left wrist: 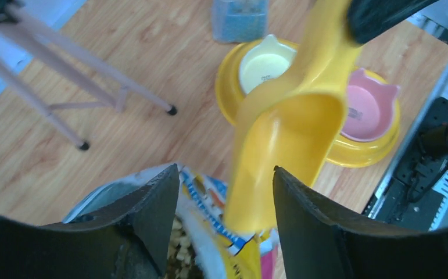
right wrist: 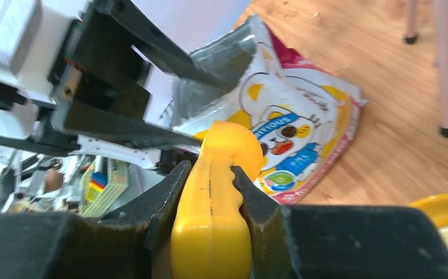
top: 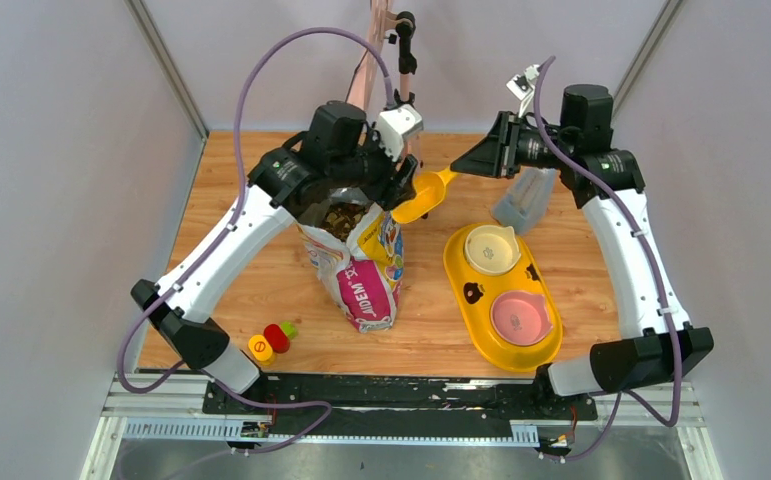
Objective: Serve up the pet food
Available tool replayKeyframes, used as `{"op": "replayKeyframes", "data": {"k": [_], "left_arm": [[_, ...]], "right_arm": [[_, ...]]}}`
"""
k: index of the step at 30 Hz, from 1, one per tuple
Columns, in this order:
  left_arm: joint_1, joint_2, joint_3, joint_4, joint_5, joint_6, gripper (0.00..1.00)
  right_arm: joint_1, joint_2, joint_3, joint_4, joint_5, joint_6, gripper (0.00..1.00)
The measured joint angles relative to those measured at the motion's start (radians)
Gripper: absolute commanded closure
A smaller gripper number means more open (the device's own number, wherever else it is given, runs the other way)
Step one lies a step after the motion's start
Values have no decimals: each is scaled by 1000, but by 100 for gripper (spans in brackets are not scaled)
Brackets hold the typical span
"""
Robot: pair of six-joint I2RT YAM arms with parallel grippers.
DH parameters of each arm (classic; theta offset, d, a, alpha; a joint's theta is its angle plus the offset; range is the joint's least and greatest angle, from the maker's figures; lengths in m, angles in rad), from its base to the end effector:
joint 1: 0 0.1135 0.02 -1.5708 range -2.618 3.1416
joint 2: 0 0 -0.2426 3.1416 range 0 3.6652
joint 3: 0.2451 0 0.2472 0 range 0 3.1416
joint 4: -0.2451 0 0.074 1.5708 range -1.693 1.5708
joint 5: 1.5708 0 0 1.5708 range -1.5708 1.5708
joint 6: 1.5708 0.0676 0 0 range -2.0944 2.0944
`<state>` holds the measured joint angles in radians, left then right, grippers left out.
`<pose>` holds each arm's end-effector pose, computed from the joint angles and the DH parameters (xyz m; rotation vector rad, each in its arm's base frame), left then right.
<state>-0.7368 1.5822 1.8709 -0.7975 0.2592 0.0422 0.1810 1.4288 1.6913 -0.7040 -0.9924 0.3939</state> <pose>0.2530 -0.2529 0.4140 0.9593 1.9080 -0.6866 0.2869 0.1100 0.4264 -0.4545 1.9958 1.3529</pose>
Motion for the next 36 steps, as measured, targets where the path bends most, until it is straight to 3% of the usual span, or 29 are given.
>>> {"op": "replayKeyframes", "data": {"k": [3, 10, 14, 17, 21, 29, 36], "left_arm": [[60, -37, 2, -40, -48, 4, 20], [319, -211, -8, -168, -204, -19, 15], [425, -224, -39, -277, -171, -66, 13], [472, -209, -154, -280, -114, -106, 15], [483, -204, -302, -285, -51, -159, 27], [484, -196, -316, -257, -7, -189, 99], [482, -151, -234, -301, 16, -164, 100]], "right_arm": [[-36, -31, -19, -18, 37, -55, 100], [-58, -99, 4, -57, 112, -153, 100], [-57, -92, 48, -64, 125, -172, 100], [-57, -86, 62, -65, 135, -180, 100], [-57, -86, 63, -66, 140, -188, 100], [-11, -67, 117, -93, 168, -235, 100], [190, -4, 276, -137, 257, -354, 100]]}}
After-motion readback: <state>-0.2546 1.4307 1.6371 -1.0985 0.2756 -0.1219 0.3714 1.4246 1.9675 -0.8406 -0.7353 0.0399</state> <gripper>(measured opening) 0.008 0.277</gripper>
